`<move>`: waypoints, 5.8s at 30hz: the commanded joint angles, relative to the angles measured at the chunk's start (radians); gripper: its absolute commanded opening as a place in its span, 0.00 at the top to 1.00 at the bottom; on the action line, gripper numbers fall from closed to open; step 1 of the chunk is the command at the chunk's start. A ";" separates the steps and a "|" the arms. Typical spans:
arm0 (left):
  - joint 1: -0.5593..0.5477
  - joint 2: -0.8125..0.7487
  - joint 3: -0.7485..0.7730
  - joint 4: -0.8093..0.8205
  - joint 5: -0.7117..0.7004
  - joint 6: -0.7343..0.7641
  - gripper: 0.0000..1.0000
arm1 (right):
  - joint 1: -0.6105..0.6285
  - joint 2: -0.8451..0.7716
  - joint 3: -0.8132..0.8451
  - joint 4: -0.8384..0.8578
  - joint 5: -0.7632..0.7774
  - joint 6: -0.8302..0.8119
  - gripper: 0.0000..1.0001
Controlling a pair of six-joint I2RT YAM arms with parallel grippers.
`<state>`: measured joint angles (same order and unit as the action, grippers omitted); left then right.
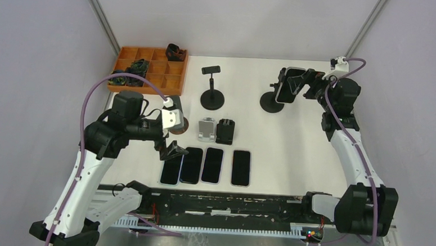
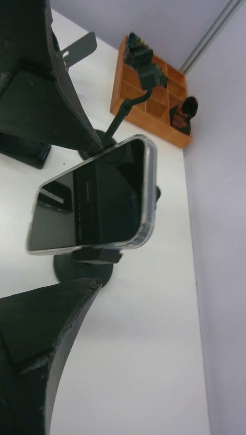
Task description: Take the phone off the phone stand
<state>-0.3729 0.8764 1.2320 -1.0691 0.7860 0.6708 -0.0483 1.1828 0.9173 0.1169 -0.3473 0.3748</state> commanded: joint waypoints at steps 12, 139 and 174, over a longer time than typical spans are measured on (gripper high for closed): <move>-0.003 -0.004 0.044 -0.018 0.050 0.013 0.00 | 0.001 0.205 -0.033 0.394 -0.255 0.193 0.12; -0.003 0.011 0.091 0.174 0.413 -0.045 0.98 | 0.991 -0.018 0.355 0.139 -0.168 0.299 0.26; -0.003 0.058 0.153 -0.072 0.457 0.094 0.98 | 1.052 0.158 0.599 0.038 -0.431 0.245 1.00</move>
<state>-0.3756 0.9398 1.3266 -1.1366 1.1843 0.6998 1.0061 1.3296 1.3598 0.2169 -0.7876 0.6674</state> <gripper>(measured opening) 0.404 0.194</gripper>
